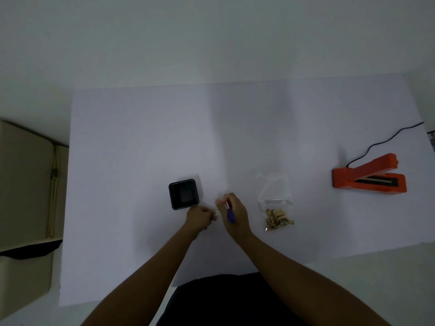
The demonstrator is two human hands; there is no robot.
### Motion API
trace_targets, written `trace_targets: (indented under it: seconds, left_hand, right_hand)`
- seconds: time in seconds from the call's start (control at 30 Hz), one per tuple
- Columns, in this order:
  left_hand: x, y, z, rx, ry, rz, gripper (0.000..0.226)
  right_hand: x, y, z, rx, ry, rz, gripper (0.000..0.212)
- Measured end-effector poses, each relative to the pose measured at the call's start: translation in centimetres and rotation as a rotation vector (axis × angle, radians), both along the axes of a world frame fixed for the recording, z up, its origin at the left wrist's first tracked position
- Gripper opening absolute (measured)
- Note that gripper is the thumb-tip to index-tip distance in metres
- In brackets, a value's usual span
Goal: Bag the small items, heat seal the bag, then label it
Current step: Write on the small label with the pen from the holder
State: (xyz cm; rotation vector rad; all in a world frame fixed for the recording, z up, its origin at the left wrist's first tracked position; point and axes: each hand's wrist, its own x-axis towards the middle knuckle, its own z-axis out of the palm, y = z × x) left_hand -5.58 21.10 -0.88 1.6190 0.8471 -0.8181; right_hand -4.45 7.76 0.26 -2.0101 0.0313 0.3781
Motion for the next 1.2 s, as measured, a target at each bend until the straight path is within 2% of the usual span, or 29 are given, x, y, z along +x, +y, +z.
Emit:
trace_targets:
  seconds: [0.1, 0.23, 0.43, 0.63, 0.77, 0.93, 1.07, 1.2]
  left_hand:
    - [-0.5, -0.7, -0.1, 0.052, -0.09, -0.065, 0.018]
    - [-0.8, -1.7, 0.0, 0.154, -0.151, -0.157, 0.02]
    - [-1.1, -1.8, -0.9, 0.272, -0.151, -0.201, 0.025]
    - [-0.5, -1.7, -0.7, 0.252, -0.098, -0.245, 0.025]
    - [-0.5, -1.4, -1.1, 0.239, -0.066, -0.259, 0.028]
    - [-0.2, -1.7, -0.7, 0.259, -0.048, -0.26, 0.026]
    - [0.1, -1.8, -0.8, 0.282, -0.034, -0.315, 0.02]
    - [0.2, -1.7, -1.0, 0.271, -0.031, -0.328, 0.022]
  right_hand:
    - [0.7, 1.9, 1.2, 0.203, 0.224, -0.122, 0.037]
    - [0.4, 2.5, 0.5, 0.195, 0.372, -0.135, 0.034]
    - [-0.4, 1.3, -0.2, 0.14, 0.168, -0.068, 0.023]
    - [-0.3, 0.3, -2.0, 0.01, 0.091, -0.06, 0.03]
    - [-0.1, -0.3, -2.3, -0.068, 0.08, 0.005, 0.037]
    - [-0.5, -1.0, -2.7, -0.043, 0.152, 0.043, 0.034]
    - [-0.7, -1.3, -2.9, -0.07, 0.112, 0.095, 0.028]
    - [-0.8, -1.4, -3.3, -0.138, 0.091, 0.139, 0.031]
